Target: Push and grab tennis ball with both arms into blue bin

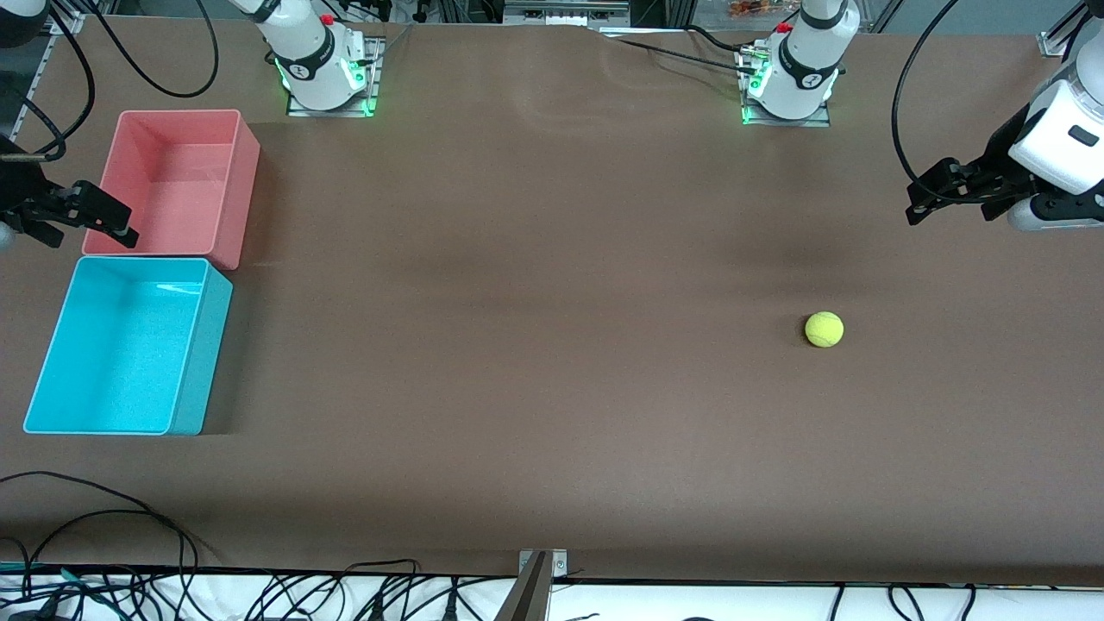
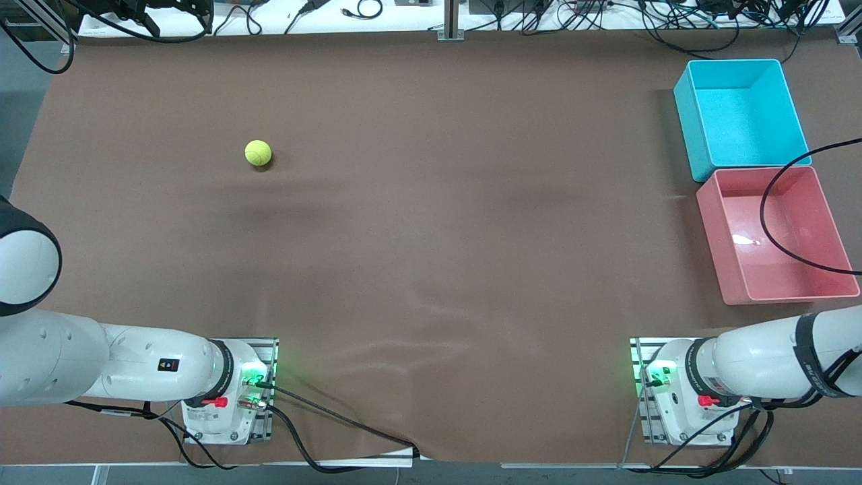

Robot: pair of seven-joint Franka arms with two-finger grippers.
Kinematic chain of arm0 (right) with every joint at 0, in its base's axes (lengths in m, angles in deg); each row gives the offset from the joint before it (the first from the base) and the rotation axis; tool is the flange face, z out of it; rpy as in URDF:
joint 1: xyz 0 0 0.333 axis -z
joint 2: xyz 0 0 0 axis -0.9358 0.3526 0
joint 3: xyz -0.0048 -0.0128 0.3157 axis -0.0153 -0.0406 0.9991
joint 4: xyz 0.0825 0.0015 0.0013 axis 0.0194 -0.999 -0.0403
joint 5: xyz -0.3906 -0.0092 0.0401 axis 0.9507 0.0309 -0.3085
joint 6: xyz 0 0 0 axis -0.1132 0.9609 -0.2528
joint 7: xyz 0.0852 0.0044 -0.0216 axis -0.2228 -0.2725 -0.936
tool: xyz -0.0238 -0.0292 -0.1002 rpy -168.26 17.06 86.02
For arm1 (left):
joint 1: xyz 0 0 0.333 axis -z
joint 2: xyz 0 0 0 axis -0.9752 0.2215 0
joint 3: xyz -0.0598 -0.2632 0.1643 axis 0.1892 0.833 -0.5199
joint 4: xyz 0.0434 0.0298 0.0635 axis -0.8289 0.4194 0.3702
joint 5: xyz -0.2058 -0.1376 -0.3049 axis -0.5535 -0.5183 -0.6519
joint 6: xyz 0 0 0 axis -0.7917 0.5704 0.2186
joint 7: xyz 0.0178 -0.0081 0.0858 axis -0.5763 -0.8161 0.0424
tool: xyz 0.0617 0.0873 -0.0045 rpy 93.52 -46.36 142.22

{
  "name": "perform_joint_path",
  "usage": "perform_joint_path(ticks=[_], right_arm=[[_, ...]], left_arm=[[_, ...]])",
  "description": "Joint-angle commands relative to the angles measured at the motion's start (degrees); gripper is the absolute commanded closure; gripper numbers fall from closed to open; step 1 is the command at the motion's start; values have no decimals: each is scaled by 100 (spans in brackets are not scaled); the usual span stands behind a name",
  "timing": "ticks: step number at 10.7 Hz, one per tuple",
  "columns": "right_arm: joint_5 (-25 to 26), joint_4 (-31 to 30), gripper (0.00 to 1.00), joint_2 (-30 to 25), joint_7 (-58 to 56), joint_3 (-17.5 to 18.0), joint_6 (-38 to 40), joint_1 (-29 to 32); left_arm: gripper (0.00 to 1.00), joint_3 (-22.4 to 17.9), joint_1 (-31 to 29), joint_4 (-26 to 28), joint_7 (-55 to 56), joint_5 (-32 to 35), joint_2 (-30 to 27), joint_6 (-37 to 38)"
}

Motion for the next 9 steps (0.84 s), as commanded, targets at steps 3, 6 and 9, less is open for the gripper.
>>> perform_joint_path(ticks=[3, 6, 9], right_arm=[[19, 170, 0, 64, -25, 7, 162, 17], [19, 170, 0, 143, -34, -89, 153, 25], [19, 170, 0, 143, -25, -72, 249, -10]], left_arm=[[0, -56, 146, -64, -385, 169, 10, 30], [0, -56, 164, -73, -420, 169, 1, 48], [0, -64, 155, -204, -588, 151, -25, 188]])
